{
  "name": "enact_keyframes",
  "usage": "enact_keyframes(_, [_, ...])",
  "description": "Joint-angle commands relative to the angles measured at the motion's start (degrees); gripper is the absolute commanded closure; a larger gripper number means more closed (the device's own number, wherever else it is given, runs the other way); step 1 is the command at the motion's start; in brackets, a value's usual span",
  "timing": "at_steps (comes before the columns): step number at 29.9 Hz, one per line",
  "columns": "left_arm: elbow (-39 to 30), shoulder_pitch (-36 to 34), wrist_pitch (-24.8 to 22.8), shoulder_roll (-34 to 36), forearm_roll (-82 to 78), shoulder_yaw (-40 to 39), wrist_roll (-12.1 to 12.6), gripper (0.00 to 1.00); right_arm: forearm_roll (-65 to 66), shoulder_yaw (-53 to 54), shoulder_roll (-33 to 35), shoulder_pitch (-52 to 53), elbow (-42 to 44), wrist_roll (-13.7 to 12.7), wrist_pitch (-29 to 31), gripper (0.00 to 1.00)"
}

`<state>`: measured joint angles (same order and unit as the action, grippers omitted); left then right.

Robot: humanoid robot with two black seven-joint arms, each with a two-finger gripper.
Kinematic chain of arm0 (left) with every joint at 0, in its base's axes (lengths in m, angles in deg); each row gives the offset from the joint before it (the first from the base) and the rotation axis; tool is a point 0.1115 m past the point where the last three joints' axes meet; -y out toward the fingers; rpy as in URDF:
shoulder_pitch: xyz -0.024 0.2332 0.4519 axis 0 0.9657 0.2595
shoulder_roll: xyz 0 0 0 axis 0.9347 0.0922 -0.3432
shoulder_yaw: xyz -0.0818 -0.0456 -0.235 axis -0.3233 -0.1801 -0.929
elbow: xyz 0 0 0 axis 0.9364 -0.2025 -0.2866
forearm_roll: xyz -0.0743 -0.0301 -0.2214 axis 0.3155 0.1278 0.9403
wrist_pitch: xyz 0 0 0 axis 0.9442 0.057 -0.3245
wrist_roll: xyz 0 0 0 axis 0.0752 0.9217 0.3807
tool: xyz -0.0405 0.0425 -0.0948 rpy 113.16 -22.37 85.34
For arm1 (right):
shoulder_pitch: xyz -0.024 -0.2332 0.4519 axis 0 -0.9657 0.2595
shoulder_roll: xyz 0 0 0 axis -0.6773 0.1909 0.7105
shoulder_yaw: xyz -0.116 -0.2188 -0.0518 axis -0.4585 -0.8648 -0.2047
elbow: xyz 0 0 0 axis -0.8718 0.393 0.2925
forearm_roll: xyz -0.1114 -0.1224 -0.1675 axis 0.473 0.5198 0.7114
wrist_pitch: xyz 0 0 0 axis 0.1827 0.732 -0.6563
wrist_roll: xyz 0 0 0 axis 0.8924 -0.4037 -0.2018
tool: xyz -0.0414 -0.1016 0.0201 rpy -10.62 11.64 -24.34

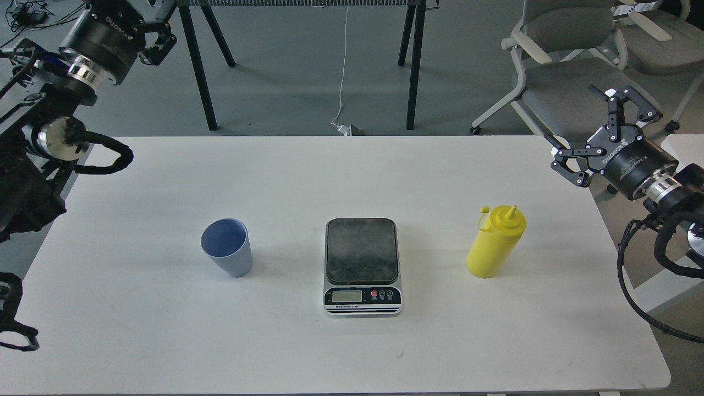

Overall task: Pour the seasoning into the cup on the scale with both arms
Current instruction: 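Raise the left arm and swing the left gripper toward the table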

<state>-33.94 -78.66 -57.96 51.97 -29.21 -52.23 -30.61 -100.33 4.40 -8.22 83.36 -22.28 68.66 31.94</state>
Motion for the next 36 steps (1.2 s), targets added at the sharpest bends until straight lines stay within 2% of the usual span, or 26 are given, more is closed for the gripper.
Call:
enact_keyframes(1, [0.0,0.0,0.0,-0.6,0.1,-0.3,0.0,0.0,0.0,0.2,0.2,-0.1,0.0,0.1,0.0,0.0])
enact_keyframes(15, [0.3,0.1,0.0,-1.3,1.5,1.7,0.0,0.0,0.0,0.4,0.0,-0.1,-0.1,0.1,0.0,0.0])
enact_keyframes(24, [0.1,0.1,0.0,0.9,1.1,3.9,0.0,0.0,0.0,0.2,-0.1,-0.2,0.1,0.1,0.0,0.0])
enact_keyframes(29, [0.2,-3.2,0.0,0.9,0.1,7.2,0.0,0.01,0.0,0.4,0.0,-0.1,0.1,0.1,0.0,0.0])
enact_keyframes(36, [0.2,-4.1,0.0,0.8,1.0,6.5,0.0,0.01,0.0,0.4,-0.2,-0.2,0.0,0.1,0.0,0.0])
